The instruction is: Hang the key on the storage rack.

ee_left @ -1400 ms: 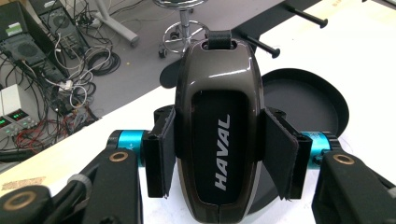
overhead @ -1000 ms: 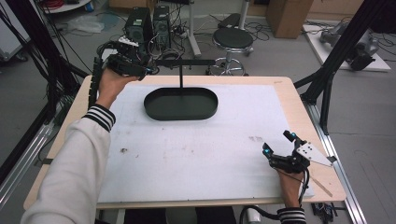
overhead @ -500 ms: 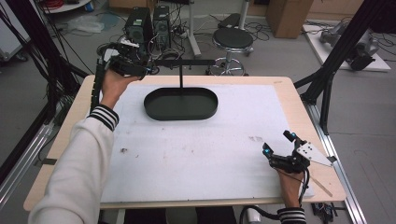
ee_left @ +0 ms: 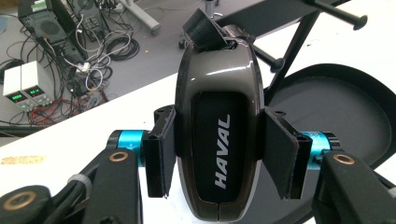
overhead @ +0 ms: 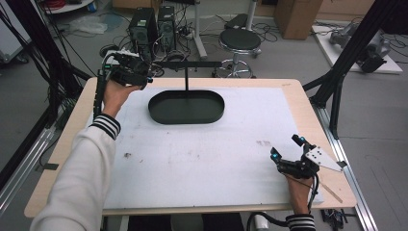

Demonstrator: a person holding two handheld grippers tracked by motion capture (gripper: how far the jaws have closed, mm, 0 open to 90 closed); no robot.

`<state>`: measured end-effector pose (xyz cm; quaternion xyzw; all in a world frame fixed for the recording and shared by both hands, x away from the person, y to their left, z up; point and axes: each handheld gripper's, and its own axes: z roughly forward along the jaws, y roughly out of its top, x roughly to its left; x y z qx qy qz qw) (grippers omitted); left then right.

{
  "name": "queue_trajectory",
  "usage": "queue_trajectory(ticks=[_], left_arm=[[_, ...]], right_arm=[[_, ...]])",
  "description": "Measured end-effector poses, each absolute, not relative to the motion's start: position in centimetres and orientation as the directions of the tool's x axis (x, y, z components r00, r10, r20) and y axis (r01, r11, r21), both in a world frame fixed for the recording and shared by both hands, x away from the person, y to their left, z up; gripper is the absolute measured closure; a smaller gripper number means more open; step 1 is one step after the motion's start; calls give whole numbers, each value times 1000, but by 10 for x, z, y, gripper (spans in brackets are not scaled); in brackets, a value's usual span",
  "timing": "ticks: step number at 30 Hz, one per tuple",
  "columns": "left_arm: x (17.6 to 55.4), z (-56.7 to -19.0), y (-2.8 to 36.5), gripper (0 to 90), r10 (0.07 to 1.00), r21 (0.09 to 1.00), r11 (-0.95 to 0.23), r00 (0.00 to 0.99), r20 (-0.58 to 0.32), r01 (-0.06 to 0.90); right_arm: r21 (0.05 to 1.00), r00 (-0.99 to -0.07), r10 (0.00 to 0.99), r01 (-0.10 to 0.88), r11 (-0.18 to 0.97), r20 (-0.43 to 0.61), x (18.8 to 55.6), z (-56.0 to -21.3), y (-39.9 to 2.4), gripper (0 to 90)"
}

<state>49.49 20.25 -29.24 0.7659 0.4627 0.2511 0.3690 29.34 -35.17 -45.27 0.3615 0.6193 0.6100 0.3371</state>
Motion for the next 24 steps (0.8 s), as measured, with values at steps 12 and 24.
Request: queue_trajectory(ticks=[12, 24], left_arm=[[495, -308, 203, 487, 894, 772, -318, 445, 50, 551], [497, -332, 199, 486, 880, 747, -340, 472, 40, 571]], right_arm=[[999, -511, 859, 39, -5, 24, 293, -453, -352, 3], [999, -512, 859, 37, -6, 24, 293, -453, -352, 3]])
